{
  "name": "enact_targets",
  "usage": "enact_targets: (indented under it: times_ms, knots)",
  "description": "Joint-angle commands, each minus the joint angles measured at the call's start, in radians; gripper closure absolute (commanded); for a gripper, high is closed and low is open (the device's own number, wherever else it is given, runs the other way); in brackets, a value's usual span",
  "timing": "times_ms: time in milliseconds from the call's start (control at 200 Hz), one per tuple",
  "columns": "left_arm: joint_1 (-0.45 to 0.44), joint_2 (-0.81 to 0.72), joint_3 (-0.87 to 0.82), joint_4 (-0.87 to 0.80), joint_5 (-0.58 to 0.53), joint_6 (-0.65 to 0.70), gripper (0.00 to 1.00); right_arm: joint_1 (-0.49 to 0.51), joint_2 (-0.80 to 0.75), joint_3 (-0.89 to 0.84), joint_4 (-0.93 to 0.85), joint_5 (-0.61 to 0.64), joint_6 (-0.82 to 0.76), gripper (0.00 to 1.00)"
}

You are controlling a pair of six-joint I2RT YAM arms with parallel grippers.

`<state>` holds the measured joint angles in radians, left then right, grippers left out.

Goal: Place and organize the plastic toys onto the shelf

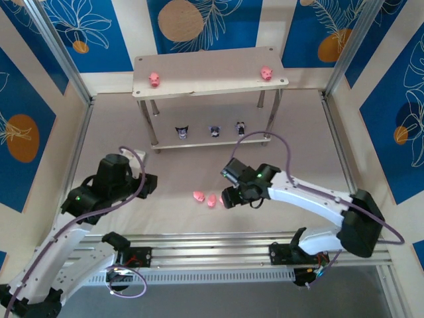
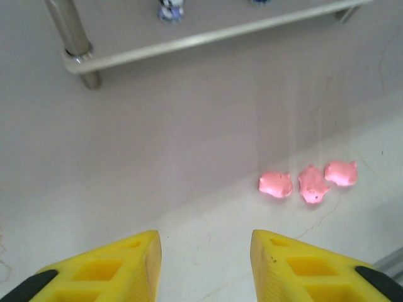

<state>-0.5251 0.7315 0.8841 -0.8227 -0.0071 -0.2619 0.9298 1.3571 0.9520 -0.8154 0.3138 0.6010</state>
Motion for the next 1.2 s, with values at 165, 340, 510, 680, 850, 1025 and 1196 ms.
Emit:
enact_targets:
  times_ms: [165, 340, 510, 680, 850, 1025, 1196]
  knots:
    - [-0.042, 0.02, -0.044, 0.093, -0.027, -0.044, 0.58, 0.019, 0.146, -0.001, 0.096, 0.01, -0.019, 0.46]
    - [-0.042, 0.014, -0.045, 0.084, -0.042, -0.036, 0.57, 0.01, 0.199, 0.005, 0.115, 0.012, -0.047, 0.45]
    - [-0.041, 0.018, -0.039, 0.082, -0.051, -0.03, 0.57, -0.015, 0.236, 0.012, 0.134, 0.02, -0.075, 0.45]
    - [-0.042, 0.025, -0.029, 0.086, -0.057, -0.023, 0.56, -0.035, 0.261, 0.026, 0.149, 0.014, -0.104, 0.46]
    - [-0.042, 0.038, -0.021, 0.087, -0.063, -0.016, 0.56, -0.047, 0.292, 0.042, 0.163, -0.007, -0.133, 0.47]
    - [-0.042, 0.054, -0.018, 0.094, -0.067, -0.009, 0.56, -0.049, 0.321, 0.055, 0.176, -0.021, -0.157, 0.52]
    - [-0.041, 0.065, -0.018, 0.102, -0.069, -0.006, 0.56, -0.058, 0.343, 0.062, 0.191, -0.043, -0.18, 0.63]
